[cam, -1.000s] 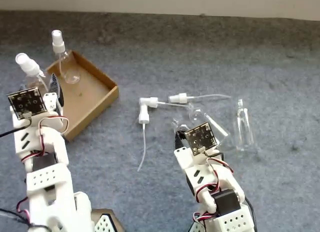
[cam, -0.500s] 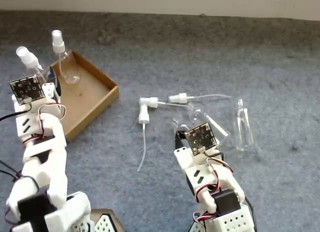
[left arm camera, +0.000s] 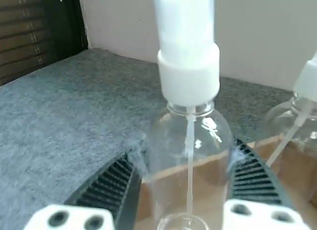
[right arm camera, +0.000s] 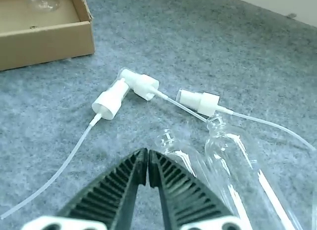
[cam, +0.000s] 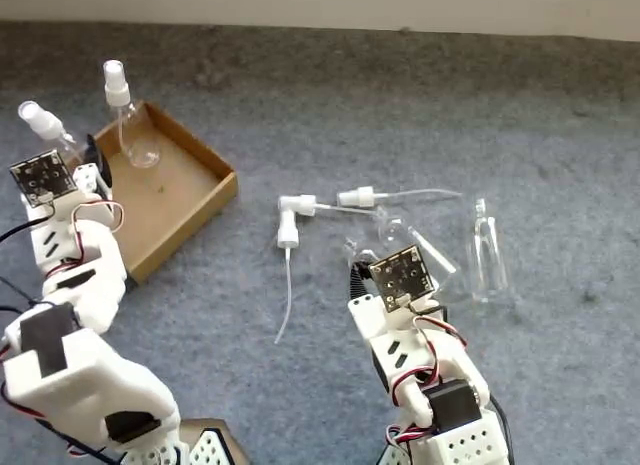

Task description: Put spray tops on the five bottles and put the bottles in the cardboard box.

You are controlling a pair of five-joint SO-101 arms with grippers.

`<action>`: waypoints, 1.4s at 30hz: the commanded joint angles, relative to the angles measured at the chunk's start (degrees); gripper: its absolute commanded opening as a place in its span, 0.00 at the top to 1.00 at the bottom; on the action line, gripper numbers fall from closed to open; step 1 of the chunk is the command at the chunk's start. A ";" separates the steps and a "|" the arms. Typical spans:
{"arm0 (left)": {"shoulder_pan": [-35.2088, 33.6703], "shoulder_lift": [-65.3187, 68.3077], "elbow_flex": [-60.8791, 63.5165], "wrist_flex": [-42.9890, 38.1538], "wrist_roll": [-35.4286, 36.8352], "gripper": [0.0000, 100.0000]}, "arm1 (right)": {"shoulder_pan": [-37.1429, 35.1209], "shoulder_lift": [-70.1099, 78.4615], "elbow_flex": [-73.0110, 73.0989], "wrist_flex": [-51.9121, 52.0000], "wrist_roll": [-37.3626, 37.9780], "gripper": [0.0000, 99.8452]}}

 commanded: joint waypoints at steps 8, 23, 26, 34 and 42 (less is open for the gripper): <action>-0.57 4.44 -6.37 -1.76 0.70 0.88 | 0.66 -0.48 6.90 -1.54 0.18 0.99; -0.75 8.31 -8.31 -1.93 0.62 0.88 | 0.66 -0.48 6.90 -1.54 0.35 0.99; -0.75 8.40 -8.22 -1.93 0.62 0.88 | 0.66 -0.48 6.90 -1.54 0.35 0.99; -0.75 8.92 -8.13 -1.85 -2.37 0.75 | 0.66 -0.48 6.90 -1.54 0.44 0.99; -0.66 8.31 -4.97 -4.40 -2.64 0.75 | 0.66 -0.48 6.90 -1.54 0.53 0.99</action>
